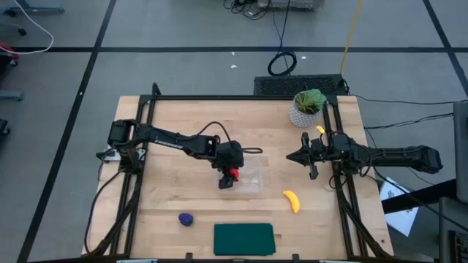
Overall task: Pick and placing Produce into tupperware
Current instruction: Put the red apple into the transparent bin
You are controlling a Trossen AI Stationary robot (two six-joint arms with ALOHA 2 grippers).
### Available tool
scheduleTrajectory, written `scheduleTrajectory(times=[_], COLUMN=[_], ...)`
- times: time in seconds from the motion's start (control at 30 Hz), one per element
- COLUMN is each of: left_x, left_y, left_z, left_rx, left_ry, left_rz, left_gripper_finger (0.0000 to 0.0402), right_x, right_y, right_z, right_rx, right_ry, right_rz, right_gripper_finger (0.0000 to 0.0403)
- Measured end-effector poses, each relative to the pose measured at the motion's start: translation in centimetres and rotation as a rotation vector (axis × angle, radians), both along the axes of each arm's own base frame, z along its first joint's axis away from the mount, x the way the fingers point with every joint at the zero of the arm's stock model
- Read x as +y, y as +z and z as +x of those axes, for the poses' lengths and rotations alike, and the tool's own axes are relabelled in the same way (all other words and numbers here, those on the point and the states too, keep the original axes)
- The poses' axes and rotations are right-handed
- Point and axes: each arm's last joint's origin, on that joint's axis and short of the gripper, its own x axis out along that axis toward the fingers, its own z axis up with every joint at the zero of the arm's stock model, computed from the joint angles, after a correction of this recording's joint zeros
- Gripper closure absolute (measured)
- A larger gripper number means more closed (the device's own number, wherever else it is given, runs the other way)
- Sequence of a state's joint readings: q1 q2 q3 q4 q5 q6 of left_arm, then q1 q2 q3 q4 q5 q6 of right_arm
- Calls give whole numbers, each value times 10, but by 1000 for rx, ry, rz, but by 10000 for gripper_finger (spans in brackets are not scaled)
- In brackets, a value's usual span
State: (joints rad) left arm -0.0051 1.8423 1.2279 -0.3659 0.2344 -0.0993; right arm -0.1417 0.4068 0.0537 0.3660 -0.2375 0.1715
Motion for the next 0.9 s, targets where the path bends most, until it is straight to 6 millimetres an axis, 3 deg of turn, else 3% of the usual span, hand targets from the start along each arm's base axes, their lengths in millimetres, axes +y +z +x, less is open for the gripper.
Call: scheduleTrajectory(times=[0.9], left_x=[-6], left_y=[-3], left_z=[-2], left_rx=[5], left_ry=[11], left_rz=[85], left_gripper_finger=[149], right_x=[0], right_y=[0], right_z=[0], right_rx=[3], right_ry=[0], right_rz=[1], right_gripper_finger=[403])
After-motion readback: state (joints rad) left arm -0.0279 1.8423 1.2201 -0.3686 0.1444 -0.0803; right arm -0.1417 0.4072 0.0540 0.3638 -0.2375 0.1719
